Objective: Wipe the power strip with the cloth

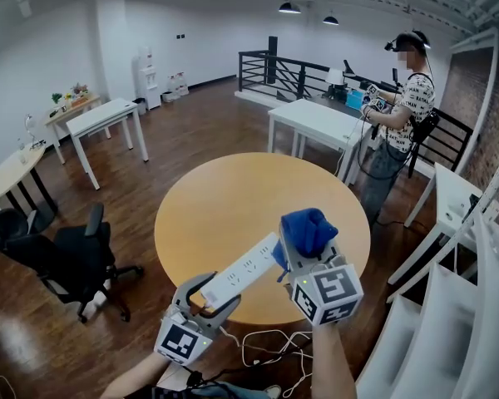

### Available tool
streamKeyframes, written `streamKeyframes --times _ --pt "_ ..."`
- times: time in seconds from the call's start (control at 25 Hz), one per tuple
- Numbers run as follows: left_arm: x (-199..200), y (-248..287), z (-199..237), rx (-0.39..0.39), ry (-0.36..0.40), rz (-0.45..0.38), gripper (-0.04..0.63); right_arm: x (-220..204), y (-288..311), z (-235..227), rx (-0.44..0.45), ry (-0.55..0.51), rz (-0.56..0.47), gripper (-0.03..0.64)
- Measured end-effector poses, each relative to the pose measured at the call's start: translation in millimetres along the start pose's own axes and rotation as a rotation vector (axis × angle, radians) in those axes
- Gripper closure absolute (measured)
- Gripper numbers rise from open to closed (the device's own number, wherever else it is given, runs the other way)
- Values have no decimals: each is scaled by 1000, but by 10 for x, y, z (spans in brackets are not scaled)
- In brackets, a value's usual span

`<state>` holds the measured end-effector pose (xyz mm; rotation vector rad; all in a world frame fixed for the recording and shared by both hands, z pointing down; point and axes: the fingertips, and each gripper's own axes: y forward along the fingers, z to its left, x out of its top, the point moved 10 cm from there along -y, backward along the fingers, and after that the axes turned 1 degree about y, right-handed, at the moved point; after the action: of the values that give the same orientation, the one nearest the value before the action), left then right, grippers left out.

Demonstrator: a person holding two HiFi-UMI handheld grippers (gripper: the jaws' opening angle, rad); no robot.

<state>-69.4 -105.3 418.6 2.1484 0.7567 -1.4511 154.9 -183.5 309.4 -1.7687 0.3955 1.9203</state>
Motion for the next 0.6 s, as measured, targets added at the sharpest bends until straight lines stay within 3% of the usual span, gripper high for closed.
streamKeyframes --times 0.36,0.6 --pt "1 35 40 11 1 9 302 -128 88 571 154 -11 72 563" --pt "24 60 86 33 4 10 302 -202 138 1101 327 2 137 563"
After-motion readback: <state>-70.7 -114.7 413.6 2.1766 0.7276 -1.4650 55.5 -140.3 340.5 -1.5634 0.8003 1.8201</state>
